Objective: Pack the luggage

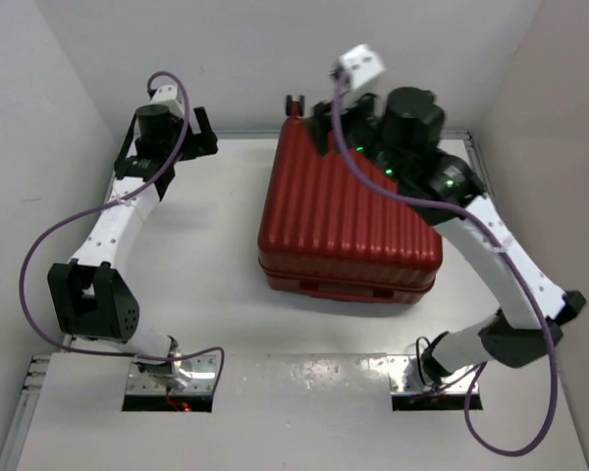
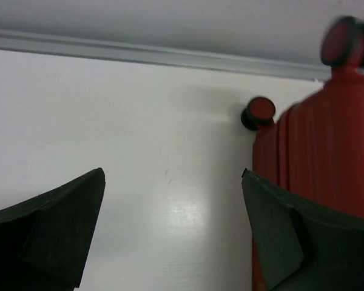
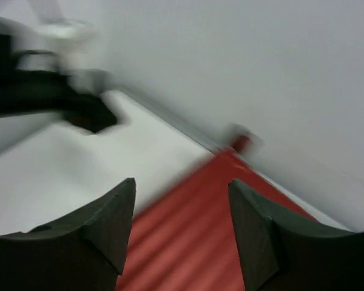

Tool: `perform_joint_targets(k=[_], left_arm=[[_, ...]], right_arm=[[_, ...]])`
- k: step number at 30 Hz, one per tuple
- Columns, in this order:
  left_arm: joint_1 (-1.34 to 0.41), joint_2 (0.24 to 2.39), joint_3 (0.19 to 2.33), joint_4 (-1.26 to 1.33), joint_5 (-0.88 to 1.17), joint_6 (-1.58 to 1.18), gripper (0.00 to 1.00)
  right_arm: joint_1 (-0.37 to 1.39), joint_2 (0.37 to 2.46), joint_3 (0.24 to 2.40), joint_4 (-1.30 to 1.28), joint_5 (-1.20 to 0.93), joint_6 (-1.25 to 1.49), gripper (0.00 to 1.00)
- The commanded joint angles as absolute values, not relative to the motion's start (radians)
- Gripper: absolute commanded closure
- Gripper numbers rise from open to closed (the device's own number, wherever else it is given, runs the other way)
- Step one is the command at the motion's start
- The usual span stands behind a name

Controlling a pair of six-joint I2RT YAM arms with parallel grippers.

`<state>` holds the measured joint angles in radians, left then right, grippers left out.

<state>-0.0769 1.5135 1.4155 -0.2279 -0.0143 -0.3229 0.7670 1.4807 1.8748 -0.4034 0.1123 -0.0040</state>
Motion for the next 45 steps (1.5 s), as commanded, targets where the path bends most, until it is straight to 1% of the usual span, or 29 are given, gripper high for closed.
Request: perform_joint_targets(k=[1,2,4,5,7,8,10,11,12,16,19,21,22,25,27,28,29,30,31,32,34,35,37,38,40,41,43,44,45], left_arm=[[-0.058,1.456,1.367,-0.256,0.17,-0.25,0.03],[-0.058,1.456,1.349,-0.267,0.205,-0.25,0.03],[-0.058,1.43,1.29,-0.267,0.227,-0.25,0.04],[-0.058,1.43,1.266,-0.267,0.238,-0.25,0.05],[-0.049,1.421,1.256,-0.276,0.238,-0.259,0.06],[-0.049,1.42,1.256,-0.276,0.238,-0.259,0.06],[-0.038,1.42,1.247,-0.276,0.238,-0.259,0.07],[-0.028,1.411,1.247,-0.276,0.226,-0.268,0.07],[-0.028,1.411,1.247,-0.264,0.225,-0.285,0.07],[0.041,1.385,1.246,-0.241,0.204,-0.337,0.07],[0.081,1.359,1.246,-0.241,0.195,-0.337,0.07],[0.101,1.348,1.246,-0.253,0.195,-0.337,0.07],[0.115,1.339,1.246,-0.265,0.186,-0.337,0.07],[0.164,1.328,1.224,-0.274,0.186,-0.382,0.07],[0.205,1.328,1.213,-0.285,0.257,-0.458,0.07],[0.251,1.328,1.2,-0.285,0.282,-0.484,0.07],[0.274,1.341,1.183,-0.285,0.332,-0.529,0.07],[0.31,1.341,1.171,-0.267,0.353,-0.547,0.07],[0.327,1.341,1.154,-0.255,0.373,-0.564,0.07],[0.339,1.321,1.137,-0.242,0.389,-0.586,0.07],[0.36,1.299,1.094,-0.218,0.414,-0.586,0.07],[0.36,1.289,1.083,-0.218,0.423,-0.586,0.07],[0.37,1.276,1.074,-0.218,0.457,-0.574,0.06],[0.37,1.267,1.074,-0.227,0.457,-0.563,0.06],[0.38,1.267,1.074,-0.256,0.466,-0.551,0.03],[0.393,1.256,1.074,-0.274,0.466,-0.551,0.03],[0.42,1.256,1.089,-0.363,0.379,-0.564,0.02],[0.432,1.256,1.103,-0.394,0.332,-0.598,0.02],[0.452,1.265,1.112,-0.417,0.295,-0.598,0.02]], right_arm=[[0.588,1.362,1.706,-0.403,0.376,0.011,0.4],[0.448,1.273,1.607,-0.385,0.4,0.017,0.46],[0.358,1.223,1.482,-0.391,0.426,0.014,0.52],[0.224,1.163,1.389,-0.409,0.429,0.02,0.58],[0.107,1.126,1.338,-0.518,0.374,0.058,0.65],[0.072,1.112,1.318,-0.585,0.336,0.077,0.77],[-0.045,1.104,1.241,-0.649,0.273,0.141,0.88],[-0.069,1.088,1.212,-0.669,0.235,0.179,0.94],[-0.125,1.082,1.119,-0.696,0.215,0.21,1.0],[-0.219,1.071,0.956,-0.669,0.158,0.281,1.0],[-0.332,1.136,0.867,-0.669,0.118,0.368,1.0],[-0.347,1.164,0.836,-0.679,0.079,0.391,1.0],[-0.347,1.175,0.807,-0.681,0.065,0.403,1.0],[-0.363,1.221,0.733,-0.675,0.005,0.567,1.0],[-0.362,1.259,0.678,-0.658,-0.099,0.691,1.0],[-0.359,1.293,0.666,-0.652,-0.201,0.722,1.0],[-0.329,1.304,0.648,-0.646,-0.231,0.792,1.0],[-0.313,1.322,0.637,-0.64,-0.314,0.863,1.0],[-0.292,1.334,0.621,-0.611,-0.342,0.886,1.0],[-0.226,1.341,0.615,-0.568,-0.365,0.958,1.0],[-0.172,1.368,0.617,-0.513,-0.426,1.017,1.0],[-0.116,1.376,0.636,-0.468,-0.442,1.099,1.0],[-0.008,1.422,0.655,-0.379,-0.489,1.155,1.0],[0.036,1.44,0.688,-0.274,-0.506,1.243,1.0],[0.147,1.524,0.728,-0.195,-0.532,1.335,1.0],[0.197,1.56,0.757,-0.072,-0.525,1.397,1.0],[0.274,1.624,0.811,-0.008,-0.494,1.465,1.0],[0.3,1.673,0.859,0.108,-0.485,1.497,1.0],[0.369,1.692,0.906,0.139,-0.477,1.526,1.0]])
